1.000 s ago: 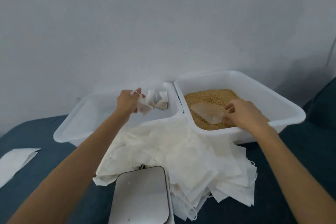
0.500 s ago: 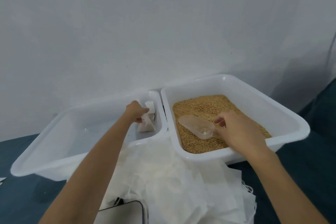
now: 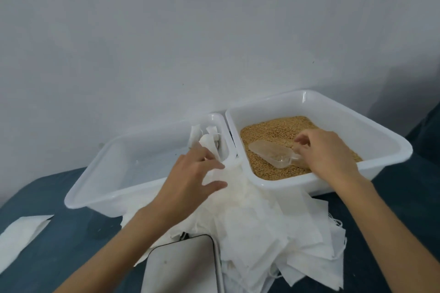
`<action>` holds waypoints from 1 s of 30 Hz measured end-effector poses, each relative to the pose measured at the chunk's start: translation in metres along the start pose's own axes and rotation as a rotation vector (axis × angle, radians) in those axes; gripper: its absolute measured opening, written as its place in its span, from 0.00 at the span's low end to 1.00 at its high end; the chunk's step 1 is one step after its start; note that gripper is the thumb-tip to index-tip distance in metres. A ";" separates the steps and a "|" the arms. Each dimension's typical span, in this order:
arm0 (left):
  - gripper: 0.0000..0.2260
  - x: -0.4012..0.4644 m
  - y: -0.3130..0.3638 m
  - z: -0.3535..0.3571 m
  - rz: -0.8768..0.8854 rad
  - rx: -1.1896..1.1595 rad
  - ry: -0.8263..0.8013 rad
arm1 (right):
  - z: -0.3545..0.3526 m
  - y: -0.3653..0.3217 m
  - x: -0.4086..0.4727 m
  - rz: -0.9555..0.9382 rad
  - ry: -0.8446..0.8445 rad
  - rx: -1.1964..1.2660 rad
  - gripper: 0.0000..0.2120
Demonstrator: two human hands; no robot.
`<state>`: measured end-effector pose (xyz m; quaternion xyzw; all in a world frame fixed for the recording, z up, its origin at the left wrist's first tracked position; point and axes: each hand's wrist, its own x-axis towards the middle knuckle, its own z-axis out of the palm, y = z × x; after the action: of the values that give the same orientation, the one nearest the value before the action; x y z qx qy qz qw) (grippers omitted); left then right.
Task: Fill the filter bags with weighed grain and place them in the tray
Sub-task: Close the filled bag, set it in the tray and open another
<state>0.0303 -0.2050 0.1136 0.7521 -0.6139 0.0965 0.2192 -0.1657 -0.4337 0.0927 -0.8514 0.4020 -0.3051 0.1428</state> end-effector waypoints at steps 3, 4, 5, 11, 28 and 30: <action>0.03 -0.005 0.003 0.000 0.009 0.033 0.056 | -0.002 0.001 -0.001 -0.022 0.043 0.034 0.09; 0.02 -0.006 0.003 -0.001 -0.015 -0.004 0.091 | -0.002 0.002 -0.002 -0.034 0.078 0.046 0.09; 0.02 -0.006 0.003 -0.002 -0.048 -0.062 0.131 | -0.003 0.002 -0.003 -0.057 0.130 0.061 0.09; 0.05 -0.021 -0.002 -0.016 -0.340 -0.646 0.408 | -0.012 -0.032 -0.019 -0.334 0.377 0.369 0.10; 0.08 -0.069 0.019 0.017 -0.723 -1.179 0.460 | 0.025 -0.097 -0.073 -0.067 -0.522 1.276 0.03; 0.06 -0.070 0.025 0.024 -0.698 -0.926 0.441 | 0.028 -0.097 -0.074 -0.064 -0.500 1.264 0.04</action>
<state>-0.0126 -0.1578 0.0689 0.6978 -0.2500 -0.1039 0.6631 -0.1268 -0.3150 0.0884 -0.6609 0.0761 -0.2795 0.6923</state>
